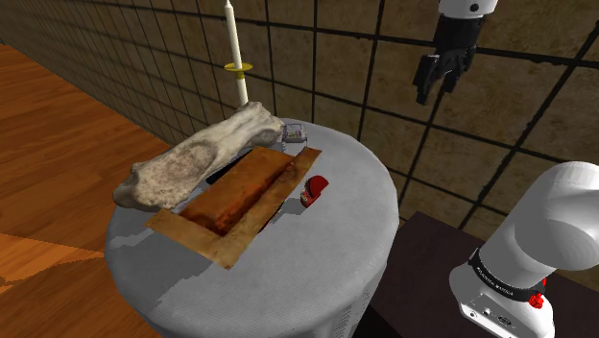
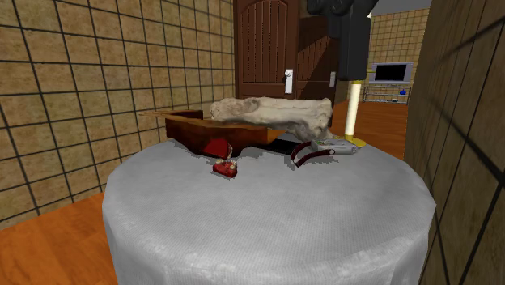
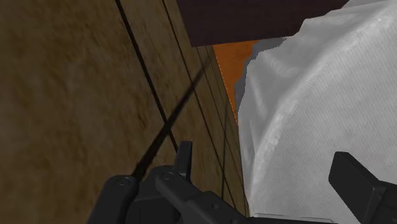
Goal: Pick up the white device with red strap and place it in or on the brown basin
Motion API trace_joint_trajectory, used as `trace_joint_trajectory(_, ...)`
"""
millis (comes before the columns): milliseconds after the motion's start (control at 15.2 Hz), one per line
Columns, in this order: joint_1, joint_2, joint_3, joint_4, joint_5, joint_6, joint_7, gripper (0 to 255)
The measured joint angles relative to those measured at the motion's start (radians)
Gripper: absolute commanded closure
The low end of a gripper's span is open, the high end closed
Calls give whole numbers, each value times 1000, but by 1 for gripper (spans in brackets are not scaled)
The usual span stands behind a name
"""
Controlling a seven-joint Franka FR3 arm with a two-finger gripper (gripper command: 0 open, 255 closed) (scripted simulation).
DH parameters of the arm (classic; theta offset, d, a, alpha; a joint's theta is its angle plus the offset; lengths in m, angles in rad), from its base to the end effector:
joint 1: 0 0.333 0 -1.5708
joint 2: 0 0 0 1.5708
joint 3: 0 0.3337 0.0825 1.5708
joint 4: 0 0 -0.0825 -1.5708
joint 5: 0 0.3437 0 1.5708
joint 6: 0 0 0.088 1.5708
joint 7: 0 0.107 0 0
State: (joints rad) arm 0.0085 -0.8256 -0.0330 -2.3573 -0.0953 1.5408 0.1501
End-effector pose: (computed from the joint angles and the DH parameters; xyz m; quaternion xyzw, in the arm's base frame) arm 0.2397 -0.0205 0.6097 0.9959 -0.0835 0.0068 0.0351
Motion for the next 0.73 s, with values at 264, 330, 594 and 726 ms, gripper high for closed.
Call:
trace_joint_trajectory(264, 4, 40, 34, -15, 37, 53, 67, 0)
trace_joint_trajectory(330, 4, 59, 46, -17, 50, 75, 93, 0)
trace_joint_trajectory(594, 10, 143, 108, -22, 110, 169, 213, 0)
trace_joint_trajectory(726, 11, 201, 137, -9, 134, 218, 271, 0)
